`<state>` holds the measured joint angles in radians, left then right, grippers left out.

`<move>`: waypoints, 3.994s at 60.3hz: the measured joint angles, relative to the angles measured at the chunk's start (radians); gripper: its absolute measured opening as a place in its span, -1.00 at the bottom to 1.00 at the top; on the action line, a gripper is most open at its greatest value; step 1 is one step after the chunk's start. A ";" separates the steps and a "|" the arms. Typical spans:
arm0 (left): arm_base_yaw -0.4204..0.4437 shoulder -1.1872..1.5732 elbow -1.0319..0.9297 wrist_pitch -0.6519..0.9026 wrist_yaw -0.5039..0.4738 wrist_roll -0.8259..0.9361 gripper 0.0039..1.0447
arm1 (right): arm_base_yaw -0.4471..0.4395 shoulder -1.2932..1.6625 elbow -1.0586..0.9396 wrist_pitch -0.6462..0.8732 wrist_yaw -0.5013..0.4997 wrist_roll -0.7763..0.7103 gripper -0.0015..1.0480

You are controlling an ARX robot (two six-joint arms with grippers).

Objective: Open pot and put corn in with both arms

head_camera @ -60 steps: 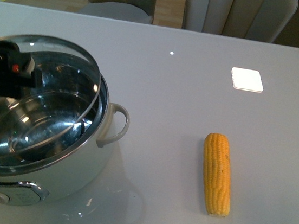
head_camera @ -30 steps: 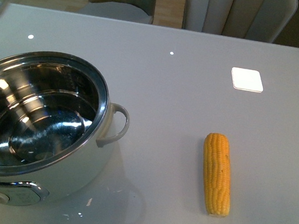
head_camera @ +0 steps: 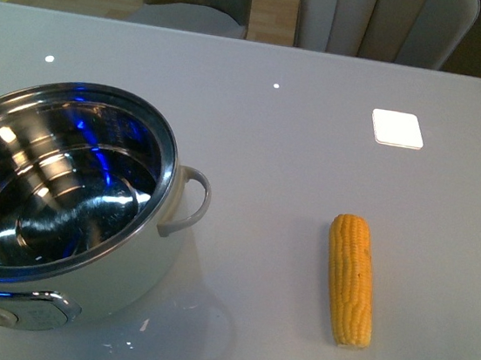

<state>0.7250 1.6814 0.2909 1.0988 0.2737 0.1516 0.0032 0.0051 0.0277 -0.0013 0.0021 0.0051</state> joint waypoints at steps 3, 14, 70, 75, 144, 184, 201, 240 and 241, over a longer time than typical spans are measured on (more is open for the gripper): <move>0.010 0.080 -0.013 0.073 0.001 0.015 -0.14 | 0.000 0.000 0.000 0.000 0.000 0.000 0.83; 0.004 0.290 -0.023 0.259 -0.008 0.028 -0.14 | 0.000 0.000 0.000 0.000 0.000 0.000 0.83; -0.043 0.728 0.203 0.280 -0.108 -0.019 -0.14 | 0.000 0.000 0.000 0.000 0.000 0.000 0.83; -0.058 0.783 0.331 0.266 -0.112 -0.039 -0.14 | 0.000 -0.002 0.000 0.000 0.001 0.000 0.83; -0.075 0.879 0.399 0.294 -0.147 -0.083 0.26 | 0.000 -0.001 0.000 0.000 0.000 0.000 0.83; -0.051 0.594 0.143 0.224 -0.122 -0.183 0.87 | 0.000 0.000 0.000 0.000 -0.001 0.000 0.83; -0.068 0.015 0.037 -0.095 -0.107 -0.249 0.87 | 0.000 -0.002 0.000 0.000 0.000 0.000 0.83; -0.326 -1.101 -0.132 -0.954 -0.221 -0.396 0.87 | 0.000 -0.002 0.000 0.000 0.000 0.000 0.83; -0.335 -1.114 -0.132 -0.965 -0.225 -0.397 0.87 | 0.000 -0.002 0.000 0.000 0.000 0.000 0.83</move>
<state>0.3897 0.5674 0.1585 0.1337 0.0490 -0.2455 0.0032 0.0036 0.0273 -0.0013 0.0021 0.0051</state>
